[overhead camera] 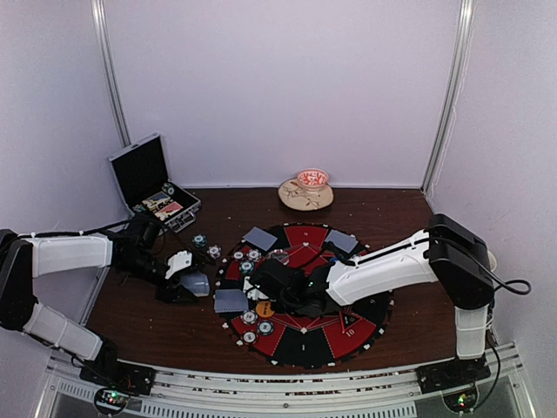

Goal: Distribute texas hold em gaming equipment
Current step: Flop the poker card in the community card area.

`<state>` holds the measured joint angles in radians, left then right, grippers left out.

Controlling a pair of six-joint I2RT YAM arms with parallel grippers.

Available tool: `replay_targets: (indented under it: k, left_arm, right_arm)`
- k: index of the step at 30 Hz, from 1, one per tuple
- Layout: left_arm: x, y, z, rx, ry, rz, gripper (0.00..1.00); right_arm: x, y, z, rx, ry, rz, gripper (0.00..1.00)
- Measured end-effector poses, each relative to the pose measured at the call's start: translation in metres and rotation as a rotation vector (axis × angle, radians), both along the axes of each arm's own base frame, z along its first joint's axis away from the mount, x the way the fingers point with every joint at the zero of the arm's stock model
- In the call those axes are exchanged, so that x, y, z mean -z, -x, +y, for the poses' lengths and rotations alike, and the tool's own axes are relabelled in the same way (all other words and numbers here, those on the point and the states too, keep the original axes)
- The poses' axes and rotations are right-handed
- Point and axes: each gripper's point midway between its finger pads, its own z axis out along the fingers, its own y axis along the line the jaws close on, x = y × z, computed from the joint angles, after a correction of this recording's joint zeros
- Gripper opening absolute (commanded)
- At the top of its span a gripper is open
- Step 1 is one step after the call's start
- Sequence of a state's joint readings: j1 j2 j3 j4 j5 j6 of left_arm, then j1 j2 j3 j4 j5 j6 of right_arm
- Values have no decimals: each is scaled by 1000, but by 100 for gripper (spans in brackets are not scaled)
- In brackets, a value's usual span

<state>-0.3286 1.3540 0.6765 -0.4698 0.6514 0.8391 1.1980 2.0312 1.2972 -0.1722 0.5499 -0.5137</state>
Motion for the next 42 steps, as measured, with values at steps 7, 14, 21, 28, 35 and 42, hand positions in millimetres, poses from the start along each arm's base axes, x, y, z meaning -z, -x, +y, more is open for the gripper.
replay_targets:
  k: [7,14,21,28,35,42]
  left_arm:
    - [0,0,0,0,0,0,52]
    - [0,0,0,0,0,0,52]
    - [0,0,0,0,0,0,52]
    - [0,0,0,0,0,0,52]
    - [0,0,0,0,0,0,52]
    - [0,0,0,0,0,0,52]
  right_arm:
    - [-1,2,8,-38,-10,11,0]
    - [5,1,10,-48,-1,9,0]
    - [14,-6,6,-42,22,11,0]
    - [14,-13,5,-36,11,8,0]
    - [12,-16,7,-42,-5,8,0]
    - [12,-20,8,-51,-14,11,0]
